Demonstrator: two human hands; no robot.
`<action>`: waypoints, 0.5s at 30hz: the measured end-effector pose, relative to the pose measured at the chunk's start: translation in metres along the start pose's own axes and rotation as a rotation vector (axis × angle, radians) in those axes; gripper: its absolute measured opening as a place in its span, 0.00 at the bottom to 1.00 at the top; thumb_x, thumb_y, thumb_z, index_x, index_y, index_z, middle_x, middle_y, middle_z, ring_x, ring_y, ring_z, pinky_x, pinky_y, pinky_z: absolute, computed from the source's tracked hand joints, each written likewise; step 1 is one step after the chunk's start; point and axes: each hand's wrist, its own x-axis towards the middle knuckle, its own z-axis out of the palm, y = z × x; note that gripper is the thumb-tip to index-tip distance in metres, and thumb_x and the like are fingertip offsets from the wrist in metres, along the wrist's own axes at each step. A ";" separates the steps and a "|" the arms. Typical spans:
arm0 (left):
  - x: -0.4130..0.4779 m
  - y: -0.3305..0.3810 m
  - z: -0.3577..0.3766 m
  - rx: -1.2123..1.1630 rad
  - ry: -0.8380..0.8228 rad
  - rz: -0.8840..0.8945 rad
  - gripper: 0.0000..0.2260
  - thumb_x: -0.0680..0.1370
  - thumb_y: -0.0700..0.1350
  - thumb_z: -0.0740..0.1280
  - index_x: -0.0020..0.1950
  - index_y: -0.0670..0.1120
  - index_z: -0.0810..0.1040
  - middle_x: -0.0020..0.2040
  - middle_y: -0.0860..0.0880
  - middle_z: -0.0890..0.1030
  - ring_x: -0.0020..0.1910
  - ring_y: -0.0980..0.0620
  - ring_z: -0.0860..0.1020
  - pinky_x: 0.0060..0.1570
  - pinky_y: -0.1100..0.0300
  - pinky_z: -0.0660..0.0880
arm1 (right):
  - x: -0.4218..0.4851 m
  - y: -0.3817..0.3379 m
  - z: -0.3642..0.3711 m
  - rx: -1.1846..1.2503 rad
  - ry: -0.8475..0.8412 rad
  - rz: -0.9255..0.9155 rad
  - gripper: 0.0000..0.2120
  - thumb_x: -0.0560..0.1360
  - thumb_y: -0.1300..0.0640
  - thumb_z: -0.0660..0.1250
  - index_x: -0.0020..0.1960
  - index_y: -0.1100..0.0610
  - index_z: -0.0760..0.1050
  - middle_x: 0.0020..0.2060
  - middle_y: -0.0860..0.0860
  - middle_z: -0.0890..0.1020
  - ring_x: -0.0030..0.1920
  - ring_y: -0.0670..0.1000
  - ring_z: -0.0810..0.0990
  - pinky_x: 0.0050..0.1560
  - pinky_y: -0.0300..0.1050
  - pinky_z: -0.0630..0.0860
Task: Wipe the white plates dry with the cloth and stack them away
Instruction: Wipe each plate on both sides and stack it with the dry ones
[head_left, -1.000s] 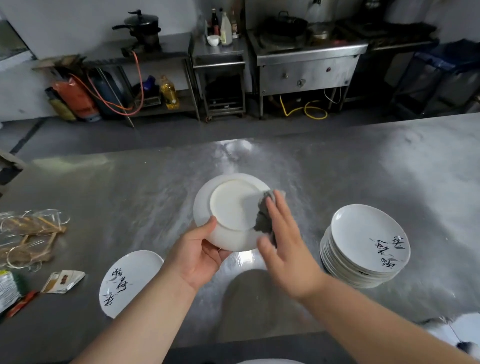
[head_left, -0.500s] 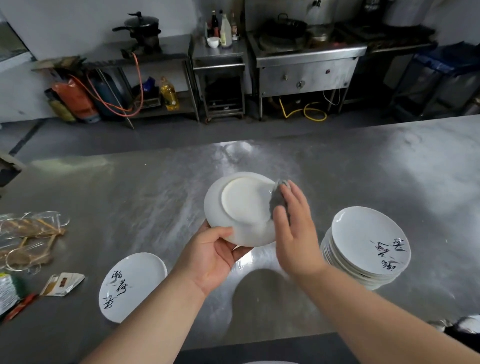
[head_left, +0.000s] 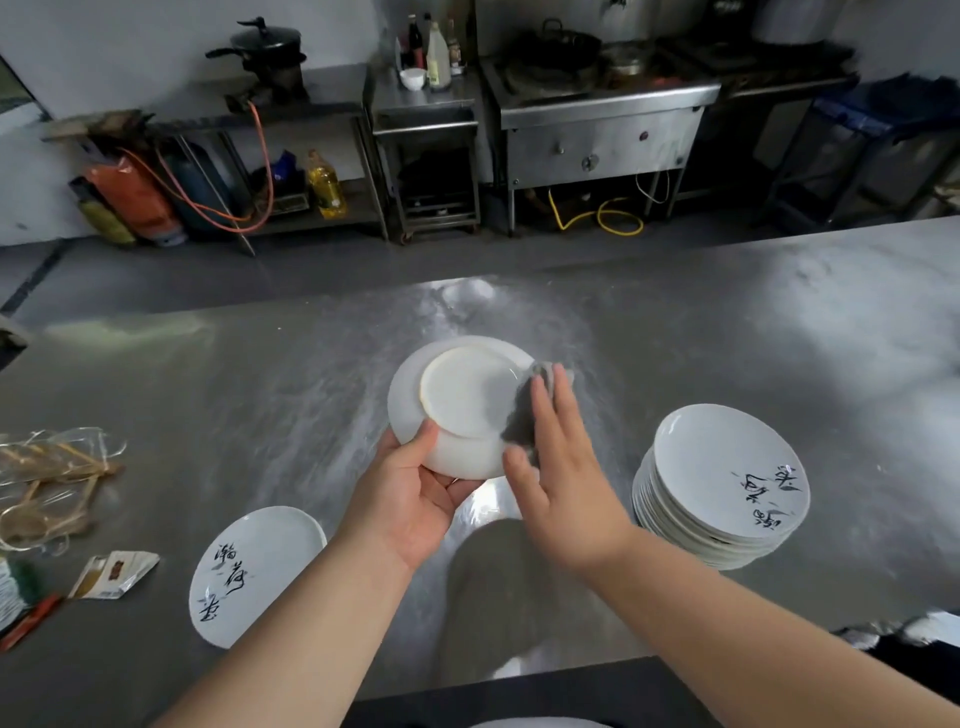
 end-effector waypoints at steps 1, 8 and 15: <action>0.001 0.000 0.003 -0.006 0.004 -0.006 0.15 0.86 0.41 0.60 0.72 0.48 0.76 0.63 0.40 0.84 0.59 0.39 0.85 0.44 0.47 0.85 | 0.004 -0.001 -0.002 0.006 0.015 0.037 0.44 0.80 0.26 0.45 0.86 0.53 0.42 0.83 0.45 0.35 0.83 0.45 0.35 0.82 0.61 0.55; 0.003 -0.008 0.004 0.007 0.101 -0.046 0.14 0.86 0.42 0.60 0.71 0.47 0.75 0.58 0.39 0.86 0.49 0.40 0.87 0.39 0.47 0.85 | -0.037 0.002 0.019 0.004 0.120 0.035 0.29 0.78 0.40 0.67 0.75 0.52 0.72 0.77 0.43 0.66 0.77 0.40 0.64 0.75 0.36 0.63; 0.006 -0.018 0.003 0.039 0.012 -0.196 0.19 0.82 0.43 0.65 0.74 0.47 0.75 0.63 0.42 0.84 0.56 0.43 0.86 0.41 0.48 0.85 | 0.003 0.013 -0.088 0.352 -0.012 0.802 0.25 0.83 0.30 0.51 0.57 0.47 0.76 0.31 0.51 0.84 0.30 0.51 0.76 0.35 0.43 0.71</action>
